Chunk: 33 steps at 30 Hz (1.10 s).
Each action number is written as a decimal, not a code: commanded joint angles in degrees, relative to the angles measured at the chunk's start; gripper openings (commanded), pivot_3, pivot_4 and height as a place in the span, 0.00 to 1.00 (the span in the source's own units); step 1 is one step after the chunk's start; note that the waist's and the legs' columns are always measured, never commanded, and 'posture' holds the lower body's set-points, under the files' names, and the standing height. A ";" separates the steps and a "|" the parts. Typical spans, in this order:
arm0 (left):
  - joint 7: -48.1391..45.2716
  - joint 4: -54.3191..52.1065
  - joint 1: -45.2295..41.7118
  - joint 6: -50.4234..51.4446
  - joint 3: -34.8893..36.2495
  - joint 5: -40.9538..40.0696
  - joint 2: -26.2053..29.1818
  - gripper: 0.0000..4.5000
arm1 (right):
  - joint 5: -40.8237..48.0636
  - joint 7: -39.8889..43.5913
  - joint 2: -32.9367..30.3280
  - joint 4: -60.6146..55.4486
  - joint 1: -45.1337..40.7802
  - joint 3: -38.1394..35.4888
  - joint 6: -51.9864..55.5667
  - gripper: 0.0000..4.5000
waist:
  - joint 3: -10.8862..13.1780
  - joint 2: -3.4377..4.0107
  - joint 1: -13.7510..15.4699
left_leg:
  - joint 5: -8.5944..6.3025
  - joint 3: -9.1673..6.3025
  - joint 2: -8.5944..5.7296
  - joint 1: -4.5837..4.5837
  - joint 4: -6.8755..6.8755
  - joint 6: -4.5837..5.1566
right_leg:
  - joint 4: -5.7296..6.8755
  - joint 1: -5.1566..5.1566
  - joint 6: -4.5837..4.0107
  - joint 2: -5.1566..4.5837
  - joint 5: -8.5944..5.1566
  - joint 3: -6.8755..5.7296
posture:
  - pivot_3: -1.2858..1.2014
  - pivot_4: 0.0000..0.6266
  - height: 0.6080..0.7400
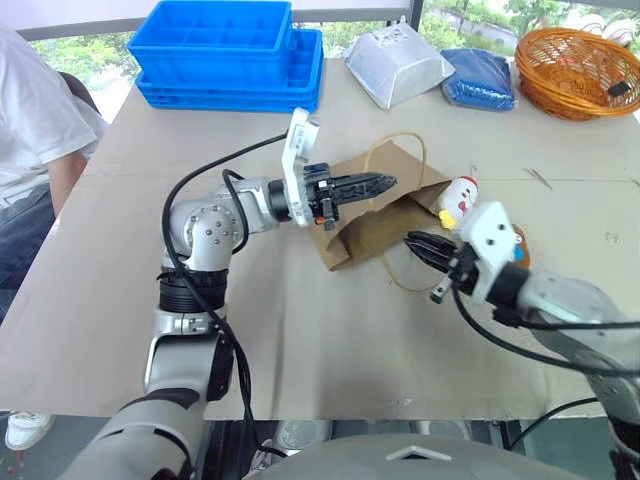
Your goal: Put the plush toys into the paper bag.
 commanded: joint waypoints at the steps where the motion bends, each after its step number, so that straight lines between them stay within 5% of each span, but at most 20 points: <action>1: 1.07 -3.27 -0.04 0.17 0.94 -2.13 -0.66 0.00 | -6.39 0.96 2.85 7.58 -5.52 4.82 -3.03 0.01 | 0.00 0.00 -0.31 | 0.01 0.01 0.00 0.01 0.00 -0.01 | 0.00 0.00 0.00 0.00 0.00 0.00 | 0.52 0.24 1.00; 7: 4.28 -4.53 1.22 0.61 2.12 -3.90 -2.25 0.00 | -16.22 5.64 10.41 25.83 -11.56 15.38 -12.61 0.01 | -0.02 -0.03 -1.05 | 0.10 -0.10 -0.05 -0.07 -0.03 -0.16 | 0.03 -0.06 0.00 -0.04 0.01 -0.04 | 0.52 0.24 1.00; 16: 10.87 -6.47 2.73 0.48 6.36 -6.86 -2.70 0.00 | -25.19 14.55 16.65 44.68 -10.73 21.14 -25.50 0.01 | -0.03 -0.03 -1.28 | 0.10 -0.10 -0.08 -0.02 -0.07 -0.19 | 0.06 -0.09 0.01 -0.07 0.03 0.02 | 0.52 0.24 1.00; 25: 21.77 -6.70 1.24 1.04 14.85 -14.37 -4.25 0.00 | -28.43 17.48 17.58 47.21 -8.01 19.07 -27.40 0.01 | -0.14 -0.07 -1.18 | 0.12 -0.11 -0.08 0.05 -0.09 -0.23 | 0.09 -0.07 0.00 -0.10 0.03 0.05 | 0.52 0.24 1.00; 33: 21.56 -8.40 2.96 -0.55 12.53 -14.18 -2.91 0.00 | -28.04 18.06 17.86 44.40 -7.40 14.60 -29.35 0.01 | -0.14 -0.07 -1.06 | 0.12 -0.12 -0.15 0.04 -0.10 -0.24 | 0.08 -0.07 0.00 -0.13 0.03 0.05 | 0.52 0.24 1.00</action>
